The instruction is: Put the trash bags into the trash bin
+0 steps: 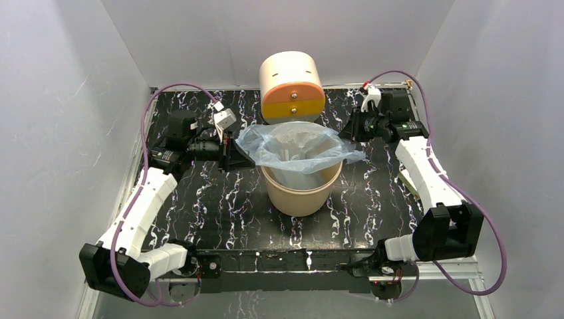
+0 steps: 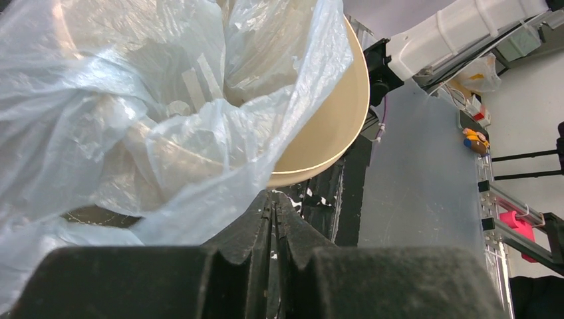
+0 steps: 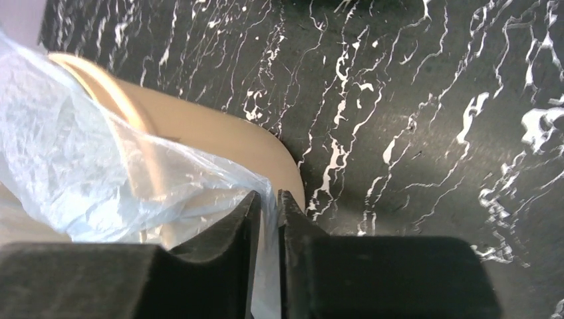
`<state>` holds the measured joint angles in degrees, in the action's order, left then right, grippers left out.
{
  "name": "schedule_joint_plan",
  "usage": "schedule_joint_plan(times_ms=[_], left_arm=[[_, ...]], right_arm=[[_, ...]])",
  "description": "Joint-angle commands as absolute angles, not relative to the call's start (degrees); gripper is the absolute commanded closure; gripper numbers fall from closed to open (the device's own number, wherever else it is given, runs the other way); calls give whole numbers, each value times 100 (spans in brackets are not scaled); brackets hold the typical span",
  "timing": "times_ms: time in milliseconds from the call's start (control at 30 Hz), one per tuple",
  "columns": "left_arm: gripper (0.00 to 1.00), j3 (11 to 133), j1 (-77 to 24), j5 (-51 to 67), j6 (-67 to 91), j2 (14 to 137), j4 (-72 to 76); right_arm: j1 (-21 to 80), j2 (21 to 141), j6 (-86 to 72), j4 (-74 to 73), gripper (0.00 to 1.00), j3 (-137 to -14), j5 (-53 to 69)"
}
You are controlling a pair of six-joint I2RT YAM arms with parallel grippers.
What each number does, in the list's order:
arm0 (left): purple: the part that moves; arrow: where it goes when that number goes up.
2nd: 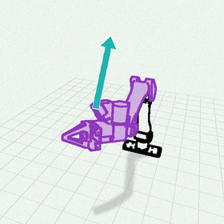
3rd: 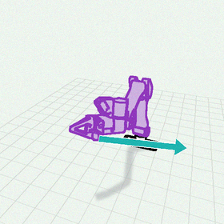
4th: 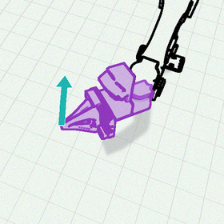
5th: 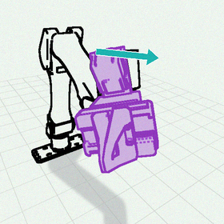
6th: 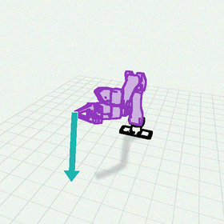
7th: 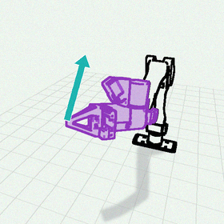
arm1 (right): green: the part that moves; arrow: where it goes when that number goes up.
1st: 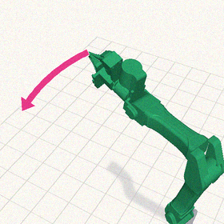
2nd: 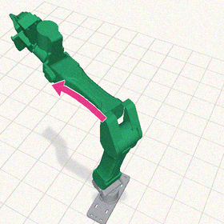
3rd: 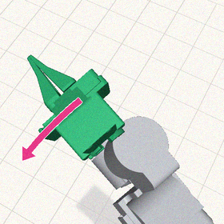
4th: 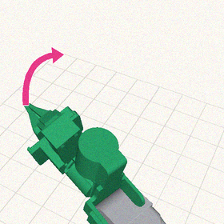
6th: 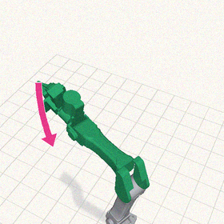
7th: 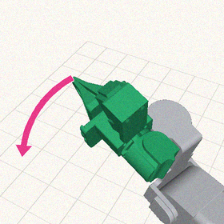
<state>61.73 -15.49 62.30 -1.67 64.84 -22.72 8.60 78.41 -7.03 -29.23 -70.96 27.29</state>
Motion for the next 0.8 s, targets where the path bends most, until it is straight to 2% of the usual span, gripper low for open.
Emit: schedule_joint_plan(times_ms=[0,133,333,367,467,500,567,667,767], left_arm=[[97,6366,-1557,6618,-192,6502,-2259],[100,6332,-1558,6789,-129,6492,-2259],[100,6118,-1556,6720,-188,6494,-2259],[95,6103,-1554,6674,-176,6495,-2259],[63,6213,-1558,6011,-97,6406,-2259],[50,6293,-1552,5841,-51,6354,-2215],[33,6417,-1549,5651,362,6240,-1873],[19,6732,-1543,5172,601,6120,-1603],[14,7058,-1511,4369,704,6224,-1630]], right_arm=[[761,7499,-1349,-2251,84,-6867,2565],[758,7393,-1645,-2135,85,-6400,3607],[756,7525,-1664,-2210,82,-5861,3218],[756,7599,-1599,-2281,82,-5907,3343],[758,7744,-1445,-2473,81,-6107,3427],[759,7755,-1427,-2490,81,-6161,3423],[756,7728,-1404,-2525,80,-6287,3410],[762,7664,-1346,-2519,80,-6373,3432],[763,7608,-1294,-2557,79,-6429,3428]])
